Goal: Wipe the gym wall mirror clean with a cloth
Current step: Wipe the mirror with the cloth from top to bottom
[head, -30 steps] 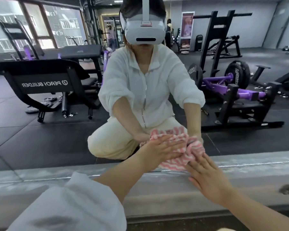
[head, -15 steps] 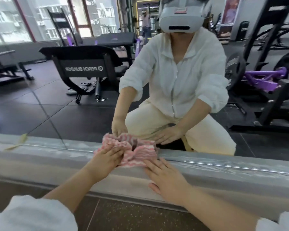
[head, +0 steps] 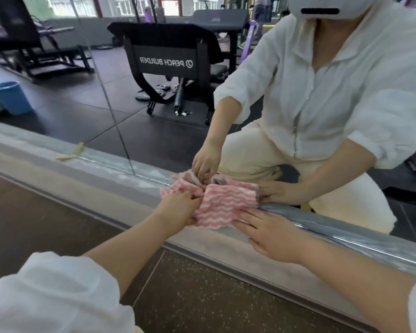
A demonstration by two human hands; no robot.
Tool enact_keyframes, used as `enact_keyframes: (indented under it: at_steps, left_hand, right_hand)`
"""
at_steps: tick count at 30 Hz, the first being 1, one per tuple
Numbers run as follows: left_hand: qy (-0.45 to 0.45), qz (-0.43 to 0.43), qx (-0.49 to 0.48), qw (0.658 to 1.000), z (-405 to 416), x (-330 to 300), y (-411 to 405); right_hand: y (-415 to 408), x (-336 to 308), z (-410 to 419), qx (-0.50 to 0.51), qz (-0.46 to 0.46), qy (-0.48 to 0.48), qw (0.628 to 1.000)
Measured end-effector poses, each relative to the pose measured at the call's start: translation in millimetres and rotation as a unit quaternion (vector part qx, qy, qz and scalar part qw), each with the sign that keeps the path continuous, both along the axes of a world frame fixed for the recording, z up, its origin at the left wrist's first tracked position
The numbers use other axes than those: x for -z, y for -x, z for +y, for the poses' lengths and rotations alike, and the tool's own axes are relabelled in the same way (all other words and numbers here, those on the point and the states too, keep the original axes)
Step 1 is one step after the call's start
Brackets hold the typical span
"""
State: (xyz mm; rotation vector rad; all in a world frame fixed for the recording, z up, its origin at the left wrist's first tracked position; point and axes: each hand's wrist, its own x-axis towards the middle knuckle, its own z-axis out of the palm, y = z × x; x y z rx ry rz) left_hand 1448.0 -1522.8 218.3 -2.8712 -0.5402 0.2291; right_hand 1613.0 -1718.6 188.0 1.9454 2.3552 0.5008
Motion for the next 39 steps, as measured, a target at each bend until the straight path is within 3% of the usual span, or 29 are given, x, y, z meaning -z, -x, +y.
enact_keyframes:
  at_steps: [5, 9, 12, 16, 19, 25, 29, 34, 36, 39]
  left_hand:
    - [-0.013, -0.023, 0.007, 1.000, -3.5, 0.0, -8.6]
    - [-0.017, 0.043, -0.022, 0.999, -5.5, 4.6, -14.7]
    - [0.019, 0.077, -0.006, 0.997, -7.4, -5.3, -18.1]
    - [0.008, 0.054, 0.005, 0.998, -6.5, 0.0, -13.5]
    - [0.062, 0.013, -0.023, 0.998, -4.2, 3.7, -14.2]
    - [0.107, 0.016, -0.040, 0.993, -4.2, -2.3, -14.6]
    - [0.195, 0.046, -0.112, 0.973, -7.0, -19.5, -15.3]
    - [0.229, -0.001, -0.201, 0.952, -21.2, -26.8, -19.0]
    - [0.233, -0.021, -0.239, 0.942, -32.3, -30.7, -10.1]
    - [0.318, -0.063, -0.312, 0.893, -58.0, -53.1, 10.3]
  right_hand:
    - [-12.7, 18.0, 3.1, -0.046, -0.009, 0.025, 0.999]
    - [-16.4, 19.0, 1.5, -0.042, 0.087, 0.072, 0.993]
    - [-18.0, 17.1, 2.3, -0.031, 0.106, 0.117, 0.987]
    - [-16.1, 18.5, 5.7, -0.023, 0.078, 0.150, 0.985]
    - [-15.1, 12.4, 9.8, -0.041, 0.026, 0.183, 0.982]
    - [-14.6, 6.6, 12.8, -0.068, -0.053, 0.145, 0.986]
    - [-14.4, 17.2, 9.1, -0.031, 0.016, 0.173, 0.984]
    - [-12.6, 11.1, 11.2, -0.013, 0.040, 0.210, 0.977]
    - [-8.1, 1.3, 14.3, -0.013, 0.088, 0.205, 0.975]
    - [11.5, -32.0, 17.9, 0.001, 0.179, 0.225, 0.958]
